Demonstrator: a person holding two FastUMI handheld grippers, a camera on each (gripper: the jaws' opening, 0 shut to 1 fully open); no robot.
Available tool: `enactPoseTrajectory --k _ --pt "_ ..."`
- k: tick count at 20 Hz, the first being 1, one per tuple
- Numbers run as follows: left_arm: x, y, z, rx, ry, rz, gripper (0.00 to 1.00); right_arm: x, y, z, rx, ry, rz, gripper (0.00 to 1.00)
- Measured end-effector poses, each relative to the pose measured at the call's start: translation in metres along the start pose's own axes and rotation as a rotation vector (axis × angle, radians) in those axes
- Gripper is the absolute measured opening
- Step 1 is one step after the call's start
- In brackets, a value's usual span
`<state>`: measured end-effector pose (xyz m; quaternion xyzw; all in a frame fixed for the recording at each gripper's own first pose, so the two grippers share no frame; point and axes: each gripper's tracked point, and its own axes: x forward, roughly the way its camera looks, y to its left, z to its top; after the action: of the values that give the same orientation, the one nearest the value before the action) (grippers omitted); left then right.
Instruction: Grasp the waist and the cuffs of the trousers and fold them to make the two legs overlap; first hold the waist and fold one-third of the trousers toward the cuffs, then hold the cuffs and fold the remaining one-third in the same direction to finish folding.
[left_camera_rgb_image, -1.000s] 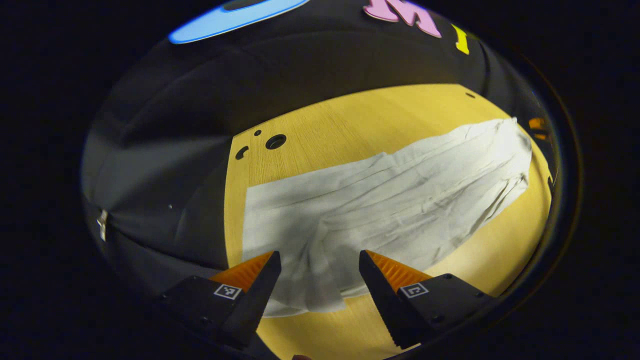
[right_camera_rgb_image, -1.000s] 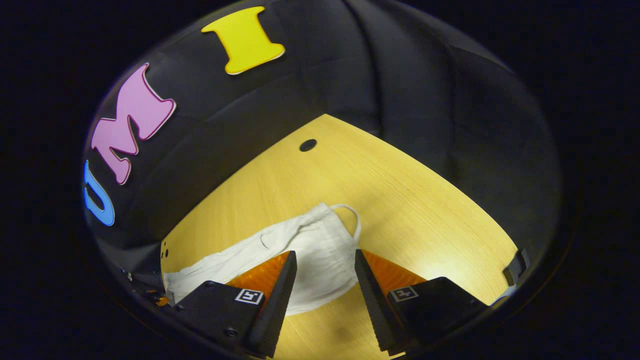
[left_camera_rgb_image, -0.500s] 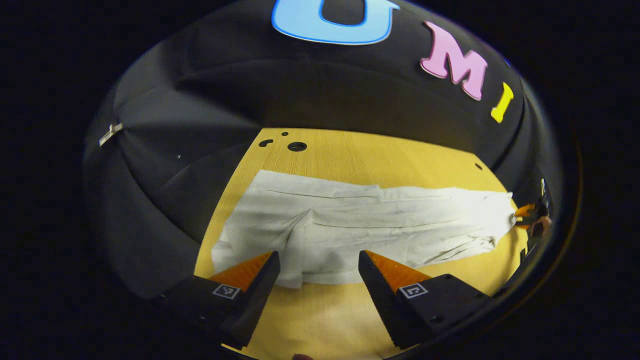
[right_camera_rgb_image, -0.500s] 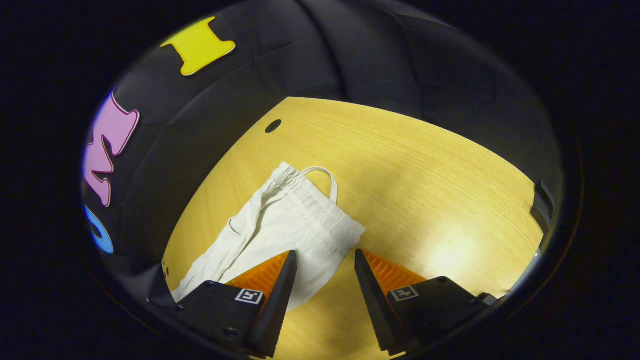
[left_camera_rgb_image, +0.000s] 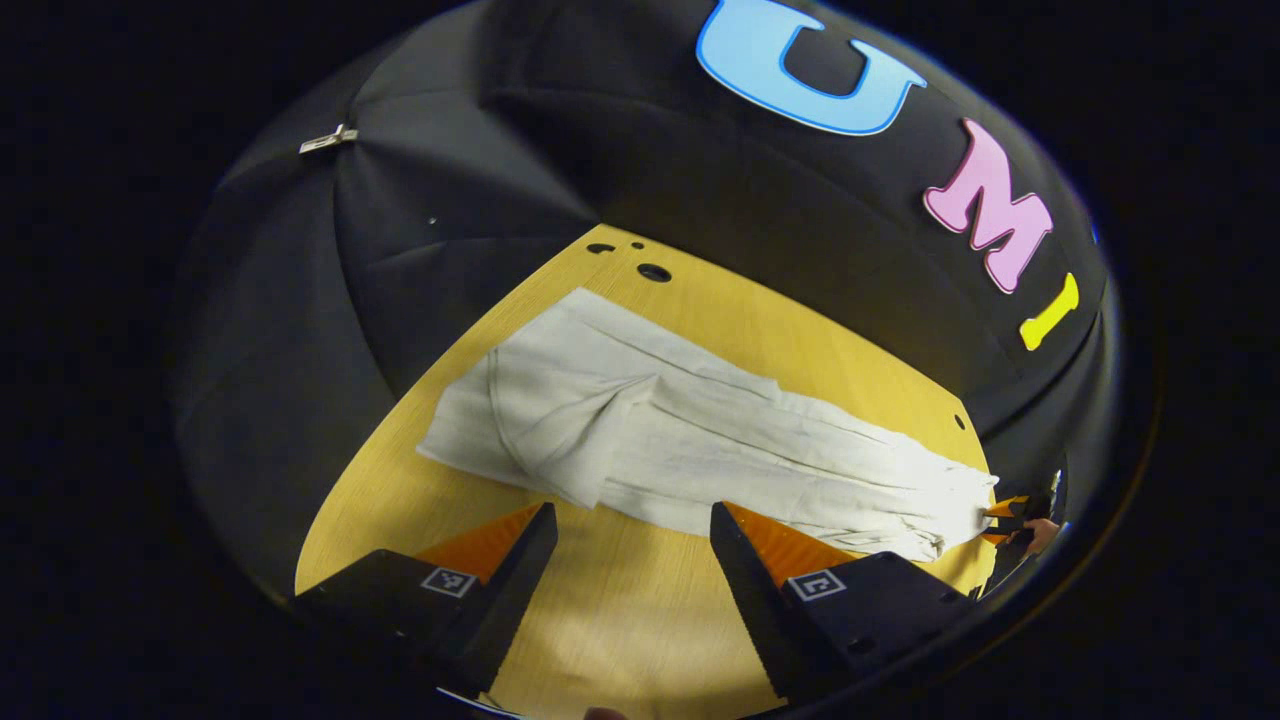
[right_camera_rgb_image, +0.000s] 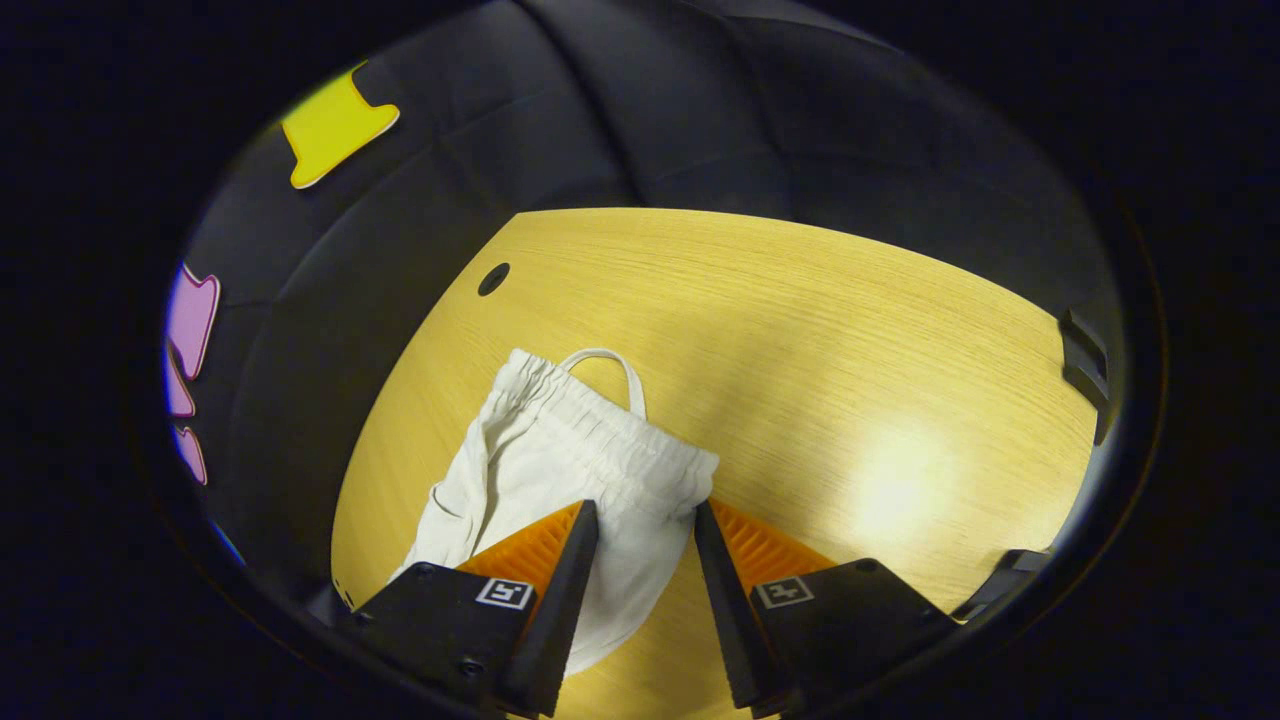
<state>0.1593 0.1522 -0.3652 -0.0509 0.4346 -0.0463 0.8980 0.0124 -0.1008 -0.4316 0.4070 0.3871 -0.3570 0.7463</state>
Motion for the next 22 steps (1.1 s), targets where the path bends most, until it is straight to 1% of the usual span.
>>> enactPoseTrajectory --k 1,2,3,5,7,10,13,14,15,17,18,19,20,21,22 --pt "0.001 0.001 -0.002 -0.018 0.009 0.005 0.97 0.0 -0.003 0.001 -0.006 -0.005 -0.023 0.59" --pt "0.004 0.0 -0.006 -0.048 0.021 0.003 0.97 -0.001 -0.005 -0.002 -0.017 0.002 -0.032 0.58" --pt "0.008 -0.002 -0.008 -0.091 0.025 -0.008 0.97 0.0 -0.003 -0.003 -0.013 0.003 -0.023 0.42" --pt "0.013 -0.004 -0.012 -0.206 0.036 -0.021 0.97 0.0 -0.001 -0.002 0.031 0.018 -0.001 0.14" --pt "0.025 -0.006 -0.016 -0.328 0.044 -0.034 0.97 0.001 0.001 0.0 0.08 0.013 0.04 0.08" --pt "0.039 0.0 -0.016 -0.467 0.033 -0.012 0.97 -0.001 0.0 -0.003 0.083 0.015 0.074 0.07" --pt "0.053 0.004 0.005 -0.566 -0.016 -0.009 0.96 -0.002 0.002 -0.002 0.062 0.026 0.099 0.07" --pt "0.06 0.008 0.012 -0.592 -0.024 0.002 0.92 -0.001 0.002 -0.002 0.064 0.03 0.102 0.07" --pt "0.065 0.011 0.02 -0.619 -0.031 0.009 0.95 -0.001 0.002 -0.003 0.066 0.032 0.104 0.07" --pt "0.075 0.014 0.033 -0.653 -0.042 0.02 0.92 0.0 0.002 -0.003 0.061 0.032 0.103 0.07" --pt "0.079 0.016 0.037 -0.661 -0.047 0.027 0.94 0.0 0.002 -0.004 0.058 0.029 0.103 0.07" --pt "0.085 0.016 0.042 -0.664 -0.046 0.034 0.92 0.0 0.003 -0.004 0.053 0.025 0.103 0.07" --pt "0.088 0.015 0.046 -0.665 -0.048 0.037 0.92 0.0 0.003 -0.005 0.047 0.023 0.104 0.07" --pt "0.089 0.017 0.049 -0.662 -0.049 0.051 0.93 0.001 0.003 -0.005 0.04 0.022 0.105 0.07" --pt "0.093 0.02 0.048 -0.659 -0.041 0.074 0.91 0.001 0.003 -0.005 0.035 0.02 0.107 0.07"
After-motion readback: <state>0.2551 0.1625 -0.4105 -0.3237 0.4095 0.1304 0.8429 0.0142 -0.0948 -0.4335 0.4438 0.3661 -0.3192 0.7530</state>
